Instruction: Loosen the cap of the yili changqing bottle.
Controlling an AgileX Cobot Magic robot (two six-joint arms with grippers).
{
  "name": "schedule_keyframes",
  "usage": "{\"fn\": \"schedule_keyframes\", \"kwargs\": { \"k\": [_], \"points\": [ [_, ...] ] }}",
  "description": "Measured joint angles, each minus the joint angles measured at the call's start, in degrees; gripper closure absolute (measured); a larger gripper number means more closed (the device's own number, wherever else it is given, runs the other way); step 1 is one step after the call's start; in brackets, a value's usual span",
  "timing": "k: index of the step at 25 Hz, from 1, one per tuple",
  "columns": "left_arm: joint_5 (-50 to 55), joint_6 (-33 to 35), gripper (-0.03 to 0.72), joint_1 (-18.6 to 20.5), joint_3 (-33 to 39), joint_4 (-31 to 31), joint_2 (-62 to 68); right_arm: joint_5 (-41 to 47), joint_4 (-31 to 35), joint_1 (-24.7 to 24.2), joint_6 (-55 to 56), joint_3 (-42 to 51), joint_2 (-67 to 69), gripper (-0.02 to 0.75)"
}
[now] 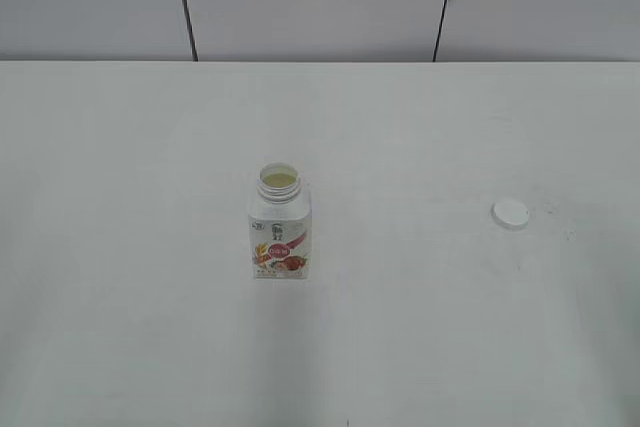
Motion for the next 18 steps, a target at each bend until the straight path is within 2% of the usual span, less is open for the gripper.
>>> {"fn": "schedule_keyframes", "kwargs": {
  "k": [10,18],
  "points": [
    [-0.05,0.31,0.218,0.00,0.00,0.00,-13.10,-0.12,0.00,0.00,0.31,0.23,-16.97,0.153],
    [-0.05,0.36,0.218,0.00,0.18,0.00,-14.13,-0.16,0.03,0.00,0.31,0.24,-26.52,0.153]
  ]
}}
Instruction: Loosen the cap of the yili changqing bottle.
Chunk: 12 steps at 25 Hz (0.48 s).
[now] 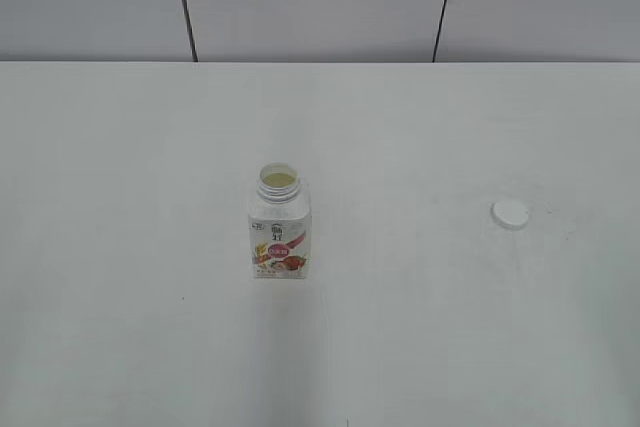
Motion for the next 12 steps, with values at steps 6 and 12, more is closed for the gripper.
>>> {"fn": "schedule_keyframes", "kwargs": {
  "k": [6,12],
  "points": [
    [0.00,0.09,0.218,0.00,0.00,0.00,0.00,-0.07,0.00,0.00,0.00,0.06,-0.33,0.153],
    [0.00,0.09,0.218,0.00,0.00,0.00,0.00,-0.14,0.00,0.00,0.00,0.06,-0.33,0.153]
  ]
}}
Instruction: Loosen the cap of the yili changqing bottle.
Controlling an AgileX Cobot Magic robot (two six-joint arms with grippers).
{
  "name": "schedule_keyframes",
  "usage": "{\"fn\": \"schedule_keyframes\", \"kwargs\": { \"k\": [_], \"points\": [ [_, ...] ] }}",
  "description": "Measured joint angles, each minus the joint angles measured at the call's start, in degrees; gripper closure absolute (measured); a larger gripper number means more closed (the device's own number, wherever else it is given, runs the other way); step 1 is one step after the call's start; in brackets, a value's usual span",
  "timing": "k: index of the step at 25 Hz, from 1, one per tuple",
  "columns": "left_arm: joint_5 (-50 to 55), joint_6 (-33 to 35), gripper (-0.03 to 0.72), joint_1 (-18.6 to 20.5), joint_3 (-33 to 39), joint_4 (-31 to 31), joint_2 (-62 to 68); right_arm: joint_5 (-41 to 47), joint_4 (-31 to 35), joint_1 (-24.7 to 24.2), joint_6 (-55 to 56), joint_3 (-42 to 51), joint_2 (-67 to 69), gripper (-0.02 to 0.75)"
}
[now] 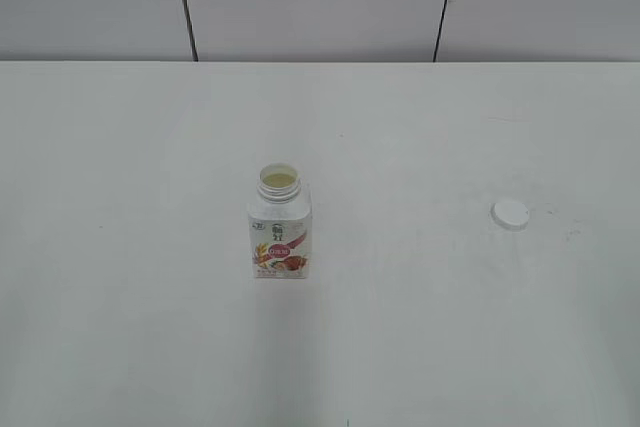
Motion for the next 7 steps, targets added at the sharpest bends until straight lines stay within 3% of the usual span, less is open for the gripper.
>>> {"fn": "schedule_keyframes", "kwargs": {
  "k": [7],
  "points": [
    [0.00,0.00,0.218,0.00,0.00,0.00,0.00,0.00,0.00,0.00,0.00,0.00,0.00,0.153]
  ]
}}
